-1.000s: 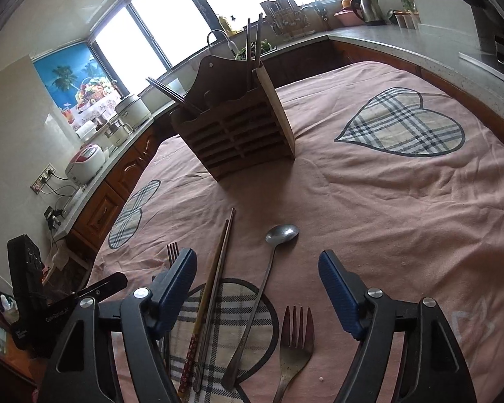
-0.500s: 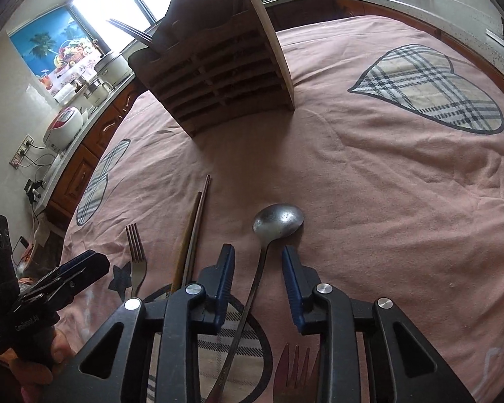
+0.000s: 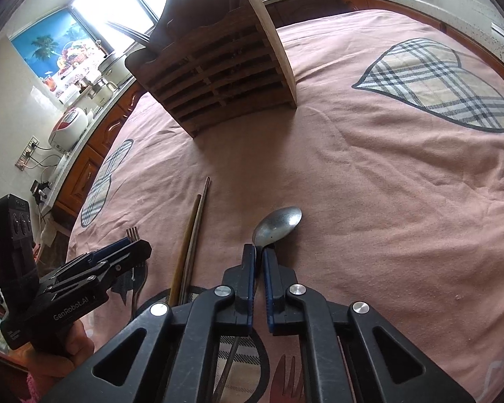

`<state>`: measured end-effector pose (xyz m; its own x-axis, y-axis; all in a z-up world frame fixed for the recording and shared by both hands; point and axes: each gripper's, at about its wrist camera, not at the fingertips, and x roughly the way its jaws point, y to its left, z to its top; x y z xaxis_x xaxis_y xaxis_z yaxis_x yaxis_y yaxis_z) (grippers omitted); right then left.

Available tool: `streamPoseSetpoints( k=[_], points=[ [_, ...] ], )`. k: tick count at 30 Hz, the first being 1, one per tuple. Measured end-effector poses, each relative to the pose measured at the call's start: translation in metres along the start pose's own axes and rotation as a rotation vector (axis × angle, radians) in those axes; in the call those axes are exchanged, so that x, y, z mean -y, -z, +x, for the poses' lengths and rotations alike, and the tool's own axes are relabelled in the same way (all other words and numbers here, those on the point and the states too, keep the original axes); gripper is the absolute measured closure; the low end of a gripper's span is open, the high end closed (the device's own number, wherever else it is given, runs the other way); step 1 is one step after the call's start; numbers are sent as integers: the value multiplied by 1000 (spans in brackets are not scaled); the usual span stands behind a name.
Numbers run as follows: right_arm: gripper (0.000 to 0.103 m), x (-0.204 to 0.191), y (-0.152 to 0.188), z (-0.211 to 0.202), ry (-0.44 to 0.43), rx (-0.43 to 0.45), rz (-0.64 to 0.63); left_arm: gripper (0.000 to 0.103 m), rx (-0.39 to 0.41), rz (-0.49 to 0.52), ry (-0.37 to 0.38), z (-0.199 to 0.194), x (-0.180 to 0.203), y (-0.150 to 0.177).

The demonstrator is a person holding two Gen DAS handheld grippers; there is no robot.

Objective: Organize utensils
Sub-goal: 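Close the left tool on the metal fork while the right tool grasps the metal spoon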

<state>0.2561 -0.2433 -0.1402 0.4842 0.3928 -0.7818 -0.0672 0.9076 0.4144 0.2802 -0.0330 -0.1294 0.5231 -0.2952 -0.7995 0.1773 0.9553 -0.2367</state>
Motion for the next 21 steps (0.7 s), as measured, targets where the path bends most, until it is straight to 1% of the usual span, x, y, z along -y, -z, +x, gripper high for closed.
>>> streamPoseSetpoints(
  k=[2,3,4,8,14,15,16,21],
  points=[
    [98,-1,0,1,-19,-20,-1,84,-2,-11,20,0,-3,0],
    [94,-2,0,2,-29,-29,-1,84,-2,-12,24,0,-3,0],
    [94,-1,1,2,-36,-29,7,84,-1,-11,27,0,-3,0],
    [93,1,1,2,-53,-36,26,86,15,-11,51,-7,-4,1],
    [93,-3,-1,4,-41,-49,5,86,50,-14,67,-21,-4,1],
    [94,-5,-1,4,-33,-49,-7,86,53,-17,68,-22,-4,2],
    [97,-7,-2,5,-20,-48,-20,86,57,-20,68,-25,-5,3],
    [100,-11,3,-2,-38,-24,-36,87,93,-43,77,-43,-10,5]
  ],
)
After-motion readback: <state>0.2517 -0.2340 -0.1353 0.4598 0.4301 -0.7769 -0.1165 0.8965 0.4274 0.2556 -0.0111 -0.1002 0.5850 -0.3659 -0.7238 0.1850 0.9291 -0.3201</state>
